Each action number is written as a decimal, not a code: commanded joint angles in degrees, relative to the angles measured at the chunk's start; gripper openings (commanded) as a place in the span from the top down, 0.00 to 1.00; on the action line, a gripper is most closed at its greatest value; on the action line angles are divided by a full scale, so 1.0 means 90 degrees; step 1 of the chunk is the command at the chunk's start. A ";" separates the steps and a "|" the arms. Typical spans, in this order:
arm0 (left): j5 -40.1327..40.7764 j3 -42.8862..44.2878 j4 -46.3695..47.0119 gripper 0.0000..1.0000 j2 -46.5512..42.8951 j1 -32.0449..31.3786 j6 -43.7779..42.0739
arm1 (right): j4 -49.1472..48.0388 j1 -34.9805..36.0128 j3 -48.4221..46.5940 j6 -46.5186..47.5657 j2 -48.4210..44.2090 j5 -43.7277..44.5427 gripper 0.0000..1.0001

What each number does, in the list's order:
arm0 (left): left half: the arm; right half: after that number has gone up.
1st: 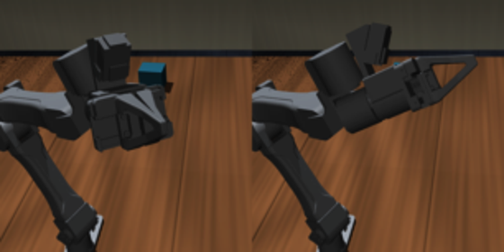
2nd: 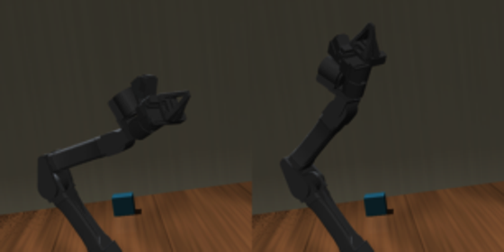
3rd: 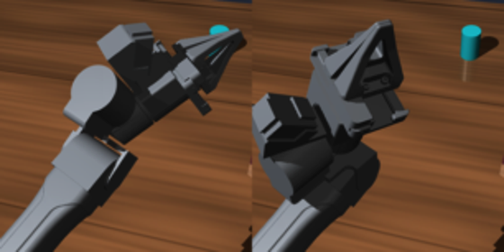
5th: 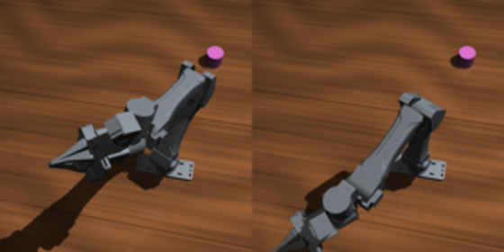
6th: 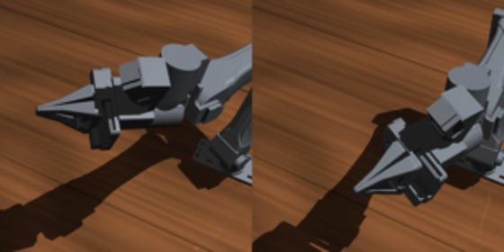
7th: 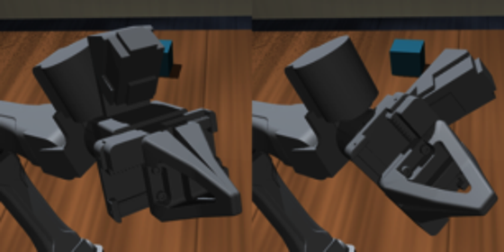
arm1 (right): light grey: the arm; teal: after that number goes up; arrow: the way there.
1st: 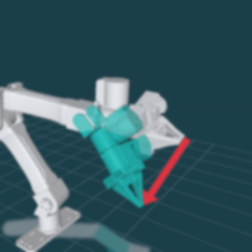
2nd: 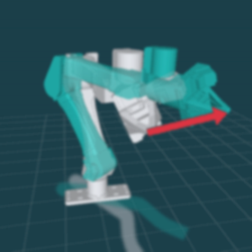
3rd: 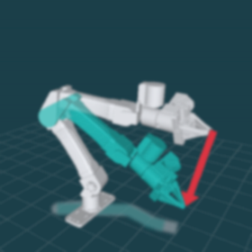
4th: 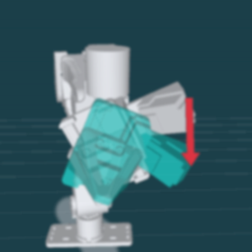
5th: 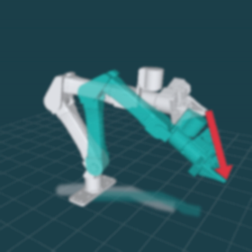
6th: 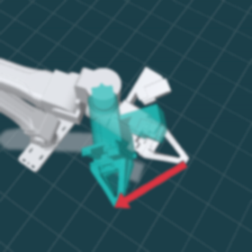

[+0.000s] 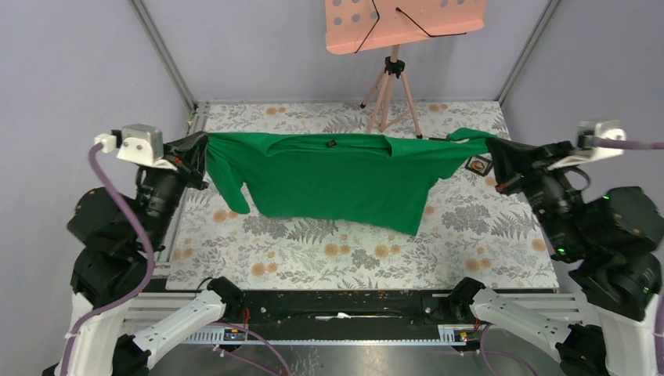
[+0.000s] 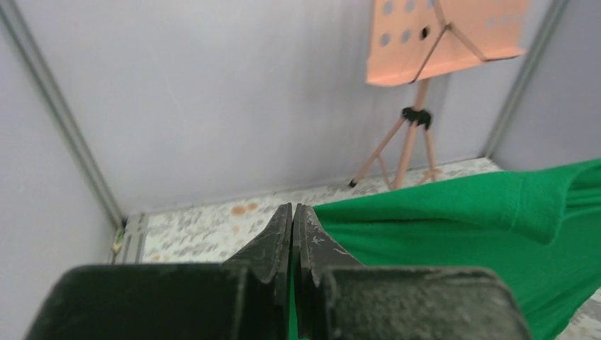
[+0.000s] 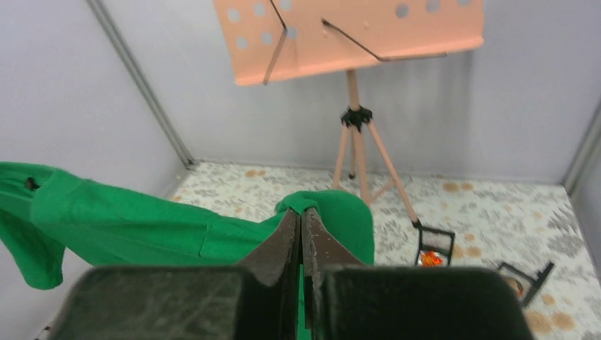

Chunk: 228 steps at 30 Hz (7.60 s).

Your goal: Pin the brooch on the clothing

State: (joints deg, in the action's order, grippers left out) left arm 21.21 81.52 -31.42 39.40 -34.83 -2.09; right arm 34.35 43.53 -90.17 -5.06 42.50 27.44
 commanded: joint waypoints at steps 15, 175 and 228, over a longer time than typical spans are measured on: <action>-0.1475 0.4058 -0.1120 1.00 0.1097 0.0061 0.0449 | 0.0238 -0.0025 -0.3257 0.0518 0.0850 -0.1598 1.00; -0.4425 -0.2237 0.0834 0.06 0.2214 0.4597 0.2329 | -0.3193 -0.5764 0.1215 -0.4025 0.7828 -0.4818 1.00; -0.1109 -0.6831 0.5379 0.14 0.0398 -0.1500 0.2772 | -0.2880 -0.0266 0.3820 -0.5713 0.4249 -0.3434 1.00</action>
State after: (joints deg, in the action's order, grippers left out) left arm 3.86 19.31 5.82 41.58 -45.21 22.48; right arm 7.49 37.91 -52.45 -50.50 80.75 -10.41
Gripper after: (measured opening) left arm 0.861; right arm 0.043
